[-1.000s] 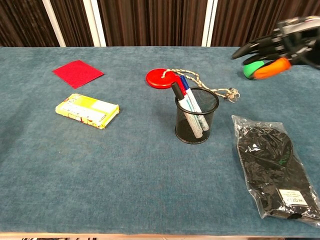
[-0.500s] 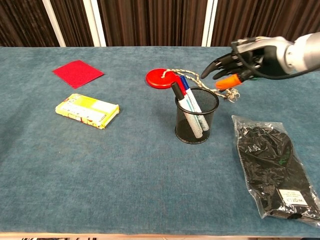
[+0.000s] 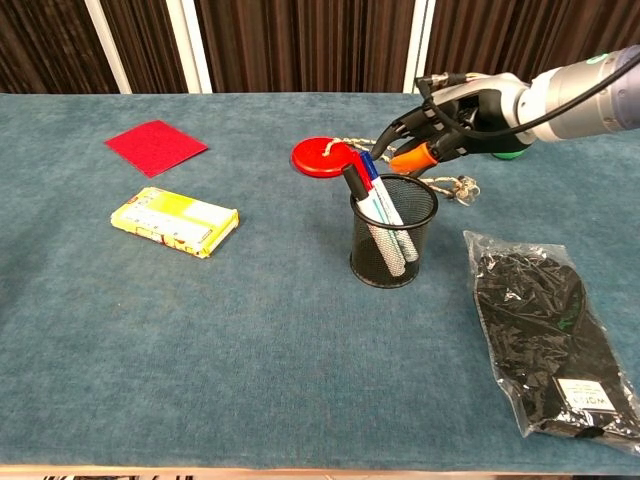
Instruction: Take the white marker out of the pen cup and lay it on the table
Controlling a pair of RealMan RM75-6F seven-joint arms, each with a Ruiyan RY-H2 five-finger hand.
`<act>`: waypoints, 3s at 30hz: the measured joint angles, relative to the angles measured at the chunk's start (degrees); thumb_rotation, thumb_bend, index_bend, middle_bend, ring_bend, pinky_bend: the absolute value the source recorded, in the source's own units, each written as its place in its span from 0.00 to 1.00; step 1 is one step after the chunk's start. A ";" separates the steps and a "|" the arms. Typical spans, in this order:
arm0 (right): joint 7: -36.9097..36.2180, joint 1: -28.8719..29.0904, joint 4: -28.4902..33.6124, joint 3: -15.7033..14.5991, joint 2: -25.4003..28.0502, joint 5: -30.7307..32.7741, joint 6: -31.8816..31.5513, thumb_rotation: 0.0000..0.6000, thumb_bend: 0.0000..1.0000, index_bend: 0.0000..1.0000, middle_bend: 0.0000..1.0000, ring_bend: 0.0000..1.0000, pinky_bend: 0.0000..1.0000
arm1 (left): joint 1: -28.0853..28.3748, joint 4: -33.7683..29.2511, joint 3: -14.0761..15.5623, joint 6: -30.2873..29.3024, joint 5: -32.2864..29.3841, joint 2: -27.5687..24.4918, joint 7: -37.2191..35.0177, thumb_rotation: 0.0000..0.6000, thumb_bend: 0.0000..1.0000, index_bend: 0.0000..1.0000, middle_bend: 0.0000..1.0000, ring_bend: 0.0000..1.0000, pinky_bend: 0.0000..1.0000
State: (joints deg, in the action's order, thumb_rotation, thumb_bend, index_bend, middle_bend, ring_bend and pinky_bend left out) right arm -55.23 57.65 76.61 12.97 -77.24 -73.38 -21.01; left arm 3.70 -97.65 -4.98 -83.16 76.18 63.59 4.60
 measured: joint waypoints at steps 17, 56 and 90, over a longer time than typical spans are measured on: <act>5.79 0.86 0.28 3.09 -1.48 5.11 3.10 1.00 0.46 0.45 0.00 0.00 0.18 | 0.06 -0.38 -0.14 0.35 -0.71 -0.26 -0.14 1.00 0.39 0.14 0.00 0.00 0.04; 13.37 -1.21 0.91 8.95 -1.35 10.91 7.51 1.00 0.50 0.54 0.00 0.00 0.18 | 0.13 -0.93 -0.63 0.66 -2.05 -0.77 -0.68 1.00 0.39 0.14 0.00 0.00 0.04; 4.64 -21.39 19.43 26.39 23.45 3.91 9.75 1.00 0.49 0.54 0.00 0.00 0.18 | -0.04 -1.59 -0.58 0.50 -2.45 -0.78 -0.30 1.00 0.39 0.14 0.00 0.00 0.04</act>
State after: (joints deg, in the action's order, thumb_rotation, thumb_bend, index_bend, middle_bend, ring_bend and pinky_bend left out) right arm -50.59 36.27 96.04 39.36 -53.80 -69.47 -11.26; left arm 3.66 -99.24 -5.56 -82.66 73.73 62.82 4.31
